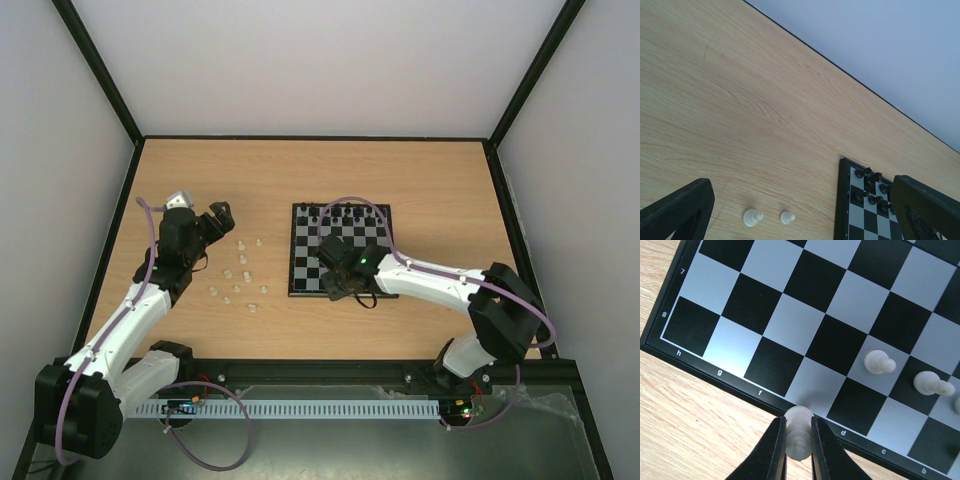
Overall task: Set up the chess pieces on the board
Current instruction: Place the chess piece on the chessboard.
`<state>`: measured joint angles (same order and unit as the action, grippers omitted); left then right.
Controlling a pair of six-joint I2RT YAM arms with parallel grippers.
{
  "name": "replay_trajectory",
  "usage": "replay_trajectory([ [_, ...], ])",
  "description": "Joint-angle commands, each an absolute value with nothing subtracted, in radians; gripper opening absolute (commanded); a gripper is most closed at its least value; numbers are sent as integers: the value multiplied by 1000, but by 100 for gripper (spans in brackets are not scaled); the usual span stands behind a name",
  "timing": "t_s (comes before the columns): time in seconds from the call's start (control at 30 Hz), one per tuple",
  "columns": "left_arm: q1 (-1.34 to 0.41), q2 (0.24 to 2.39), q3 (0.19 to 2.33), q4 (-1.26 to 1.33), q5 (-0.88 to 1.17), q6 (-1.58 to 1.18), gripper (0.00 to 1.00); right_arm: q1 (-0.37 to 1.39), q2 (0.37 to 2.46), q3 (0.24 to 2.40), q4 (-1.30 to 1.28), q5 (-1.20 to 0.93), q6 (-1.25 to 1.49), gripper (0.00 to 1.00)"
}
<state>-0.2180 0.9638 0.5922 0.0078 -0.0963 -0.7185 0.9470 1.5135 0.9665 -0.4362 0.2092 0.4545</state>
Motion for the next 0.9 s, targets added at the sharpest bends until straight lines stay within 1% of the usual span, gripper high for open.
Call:
replay_trajectory([
  [0.0,-214,968,583,8,-86,-714,99,943,1549,951,-432,197,445,10],
  [0.27,-214,968,584,9,-87,-714,99,939,1570,958,-422,256,440,9],
  [0.87,-215,964,582,9,-86,-715,99,900,1598,941,-377,239,422,8],
])
